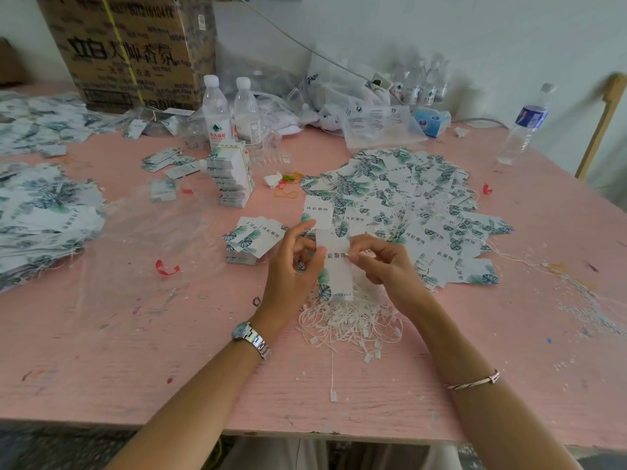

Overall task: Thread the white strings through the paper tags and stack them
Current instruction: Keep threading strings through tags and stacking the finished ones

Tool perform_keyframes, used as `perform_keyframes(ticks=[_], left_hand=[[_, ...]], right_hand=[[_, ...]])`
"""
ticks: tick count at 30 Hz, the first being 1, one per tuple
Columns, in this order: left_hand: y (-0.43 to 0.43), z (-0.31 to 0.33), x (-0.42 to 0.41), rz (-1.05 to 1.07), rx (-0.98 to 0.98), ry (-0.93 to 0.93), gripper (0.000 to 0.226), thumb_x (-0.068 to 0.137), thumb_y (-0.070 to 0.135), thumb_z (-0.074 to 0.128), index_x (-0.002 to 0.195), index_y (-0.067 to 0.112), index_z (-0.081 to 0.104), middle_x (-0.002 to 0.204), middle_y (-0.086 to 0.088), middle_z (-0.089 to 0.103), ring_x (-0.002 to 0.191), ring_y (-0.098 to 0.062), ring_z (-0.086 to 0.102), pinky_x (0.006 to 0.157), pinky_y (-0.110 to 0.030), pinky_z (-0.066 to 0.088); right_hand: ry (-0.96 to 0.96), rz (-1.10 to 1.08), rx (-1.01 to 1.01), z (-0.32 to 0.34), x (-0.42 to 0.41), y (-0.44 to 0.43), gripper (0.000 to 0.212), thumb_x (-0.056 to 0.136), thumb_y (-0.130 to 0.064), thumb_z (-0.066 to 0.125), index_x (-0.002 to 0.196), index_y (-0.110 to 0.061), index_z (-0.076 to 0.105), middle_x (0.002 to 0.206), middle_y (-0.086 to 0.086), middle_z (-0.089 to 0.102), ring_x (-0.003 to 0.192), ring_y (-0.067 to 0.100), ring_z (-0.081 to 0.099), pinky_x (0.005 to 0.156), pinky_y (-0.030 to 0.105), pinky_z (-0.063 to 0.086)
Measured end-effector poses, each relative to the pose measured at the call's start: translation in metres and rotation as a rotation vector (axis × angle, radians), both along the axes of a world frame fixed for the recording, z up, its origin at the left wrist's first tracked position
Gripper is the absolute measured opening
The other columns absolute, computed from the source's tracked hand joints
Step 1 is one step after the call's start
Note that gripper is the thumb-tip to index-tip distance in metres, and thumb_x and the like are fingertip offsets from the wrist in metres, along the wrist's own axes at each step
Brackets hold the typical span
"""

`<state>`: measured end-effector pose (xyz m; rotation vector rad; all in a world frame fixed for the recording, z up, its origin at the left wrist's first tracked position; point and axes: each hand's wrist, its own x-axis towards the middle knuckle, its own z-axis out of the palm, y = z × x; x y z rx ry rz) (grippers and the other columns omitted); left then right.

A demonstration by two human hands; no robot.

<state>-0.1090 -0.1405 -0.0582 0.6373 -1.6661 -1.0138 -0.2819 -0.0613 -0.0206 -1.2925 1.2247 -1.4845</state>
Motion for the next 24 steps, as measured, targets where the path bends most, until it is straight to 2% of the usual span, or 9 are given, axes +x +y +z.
perform_keyframes(ticks=[1, 3, 4, 6, 11, 15, 19, 22, 24], left_hand=[[0.0, 0.001, 0.0, -0.008, 0.01, 0.003, 0.039, 0.095, 0.027, 0.065, 0.133, 0.032, 0.056, 0.089, 0.01, 0.067, 0.077, -0.008, 0.059, 0.071, -0.017, 0.046], [0.002, 0.002, 0.0, -0.038, 0.013, 0.007, 0.031, 0.095, 0.025, 0.066, 0.125, 0.033, 0.062, 0.088, 0.011, 0.067, 0.077, -0.009, 0.06, 0.07, -0.018, 0.046], [0.003, 0.003, -0.001, -0.051, 0.006, 0.006, 0.028, 0.095, 0.024, 0.067, 0.122, 0.032, 0.063, 0.086, 0.011, 0.067, 0.075, -0.009, 0.06, 0.068, -0.018, 0.046], [0.005, 0.004, -0.001, -0.067, -0.022, -0.001, 0.026, 0.094, 0.02, 0.069, 0.118, 0.027, 0.065, 0.082, 0.009, 0.068, 0.071, -0.014, 0.061, 0.064, -0.019, 0.044], [0.009, 0.008, -0.001, -0.072, -0.021, 0.018, 0.026, 0.093, 0.012, 0.07, 0.115, 0.025, 0.065, 0.08, 0.01, 0.068, 0.069, -0.01, 0.061, 0.061, -0.02, 0.043], [0.008, 0.008, -0.001, -0.093, -0.019, -0.007, 0.025, 0.093, 0.012, 0.071, 0.117, 0.019, 0.065, 0.079, 0.018, 0.068, 0.068, -0.003, 0.06, 0.062, -0.014, 0.041], [0.01, 0.007, -0.001, -0.131, 0.011, -0.015, 0.024, 0.092, 0.027, 0.071, 0.115, 0.028, 0.063, 0.077, 0.014, 0.065, 0.066, -0.005, 0.055, 0.063, -0.018, 0.041], [0.012, 0.01, -0.001, -0.144, 0.016, -0.017, 0.026, 0.089, 0.039, 0.067, 0.113, 0.031, 0.062, 0.075, 0.014, 0.062, 0.065, -0.004, 0.053, 0.062, -0.019, 0.042], [0.012, 0.01, -0.001, -0.146, 0.014, -0.031, 0.027, 0.089, 0.039, 0.067, 0.114, 0.03, 0.061, 0.075, 0.015, 0.061, 0.065, -0.004, 0.052, 0.062, -0.018, 0.041]], right_hand=[[-0.038, -0.011, -0.005, 0.0, -0.001, 0.0, 0.008, 0.085, -0.014, 0.071, 0.079, -0.019, 0.072, 0.098, -0.005, 0.068, 0.046, 0.006, 0.023, 0.044, 0.017, 0.022], [-0.104, -0.04, -0.005, 0.0, -0.004, -0.001, 0.006, 0.087, -0.015, 0.069, 0.082, -0.019, 0.071, 0.078, -0.008, 0.062, 0.046, 0.006, 0.024, 0.044, 0.016, 0.025], [-0.116, -0.055, -0.001, -0.001, -0.006, -0.001, 0.006, 0.088, -0.016, 0.068, 0.082, -0.019, 0.07, 0.064, -0.01, 0.054, 0.046, 0.006, 0.024, 0.044, 0.017, 0.024], [-0.108, -0.071, 0.01, -0.001, -0.008, -0.002, 0.008, 0.09, -0.015, 0.066, 0.083, -0.018, 0.069, 0.054, -0.012, 0.041, 0.045, 0.006, 0.023, 0.044, 0.018, 0.023], [-0.083, -0.01, 0.032, -0.003, -0.005, -0.003, 0.004, 0.09, -0.016, 0.063, 0.089, -0.013, 0.066, 0.056, -0.01, 0.041, 0.046, 0.005, 0.025, 0.044, 0.015, 0.025], [-0.063, 0.055, 0.031, -0.003, -0.003, -0.002, 0.009, 0.095, -0.016, 0.061, 0.096, -0.012, 0.069, 0.055, -0.009, 0.041, 0.047, 0.006, 0.023, 0.046, 0.017, 0.025], [-0.068, 0.074, 0.03, -0.003, -0.003, -0.001, 0.019, 0.097, -0.013, 0.06, 0.091, -0.024, 0.073, 0.054, -0.009, 0.038, 0.047, 0.006, 0.022, 0.046, 0.016, 0.024], [-0.07, 0.105, 0.048, -0.002, -0.001, -0.001, 0.015, 0.093, -0.017, 0.06, 0.091, -0.024, 0.073, 0.055, -0.008, 0.04, 0.047, 0.007, 0.021, 0.046, 0.018, 0.021], [-0.085, 0.116, 0.06, -0.002, 0.0, -0.001, 0.013, 0.092, -0.018, 0.061, 0.091, -0.023, 0.073, 0.056, -0.008, 0.043, 0.048, 0.008, 0.02, 0.047, 0.022, 0.017]])
